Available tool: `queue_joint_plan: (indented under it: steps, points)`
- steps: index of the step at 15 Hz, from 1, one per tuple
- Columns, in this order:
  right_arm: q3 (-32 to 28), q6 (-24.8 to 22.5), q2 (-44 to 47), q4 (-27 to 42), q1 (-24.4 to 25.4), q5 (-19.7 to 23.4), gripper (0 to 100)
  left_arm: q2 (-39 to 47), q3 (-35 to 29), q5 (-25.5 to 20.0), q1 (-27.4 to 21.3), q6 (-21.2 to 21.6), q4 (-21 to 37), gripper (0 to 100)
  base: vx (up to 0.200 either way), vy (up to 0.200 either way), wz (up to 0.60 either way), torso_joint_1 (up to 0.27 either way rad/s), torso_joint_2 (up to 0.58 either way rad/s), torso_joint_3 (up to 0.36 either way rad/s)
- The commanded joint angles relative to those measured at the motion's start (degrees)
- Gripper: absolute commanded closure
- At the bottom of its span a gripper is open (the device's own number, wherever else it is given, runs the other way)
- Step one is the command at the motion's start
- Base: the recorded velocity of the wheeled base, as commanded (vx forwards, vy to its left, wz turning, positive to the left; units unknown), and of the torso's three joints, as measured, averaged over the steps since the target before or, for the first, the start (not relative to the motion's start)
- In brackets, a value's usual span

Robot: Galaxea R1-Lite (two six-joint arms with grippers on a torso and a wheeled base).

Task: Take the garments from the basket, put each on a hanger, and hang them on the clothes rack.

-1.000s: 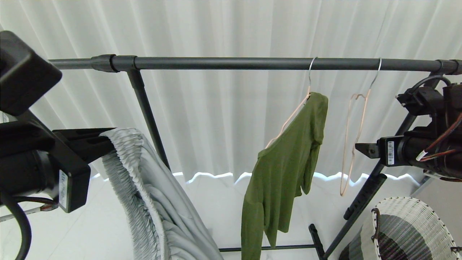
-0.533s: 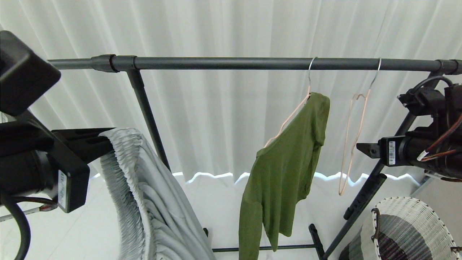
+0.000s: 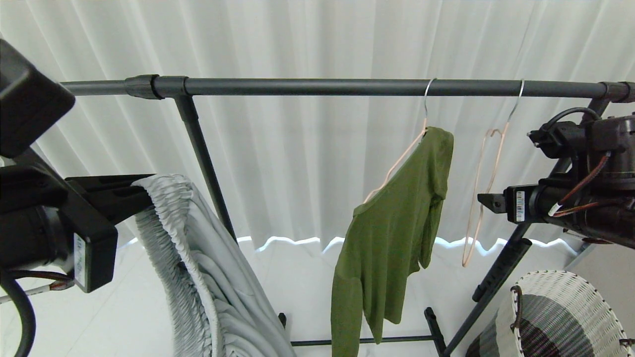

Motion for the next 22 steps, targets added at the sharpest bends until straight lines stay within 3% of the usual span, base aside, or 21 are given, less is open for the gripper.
queue_joint_plan:
  steps: [1, 9, 22]
  points:
    - [0.1, 0.0, 1.4, -0.1, -0.7, -0.1, 0, -0.3, 0.1, 0.0, 0.0, 0.0, 0.0, 100, 0.0, 0.0, 0.0, 0.0, 0.0, 0.0]
    - [0.1, -0.1, 0.4, 1.3, -1.8, -0.4, 0, -0.1, 0.1, -0.1, -0.1, -0.1, 0.0, 100, 0.0, 0.0, 0.0, 0.0, 0.0, 0.0]
    - [-4.2, 2.3, 7.4, 1.3, -3.2, -0.3, 0, -0.2, 0.1, -0.1, -0.1, 0.0, 0.0, 100, 0.0, 0.0, 0.0, 0.0, 0.0, 0.0]
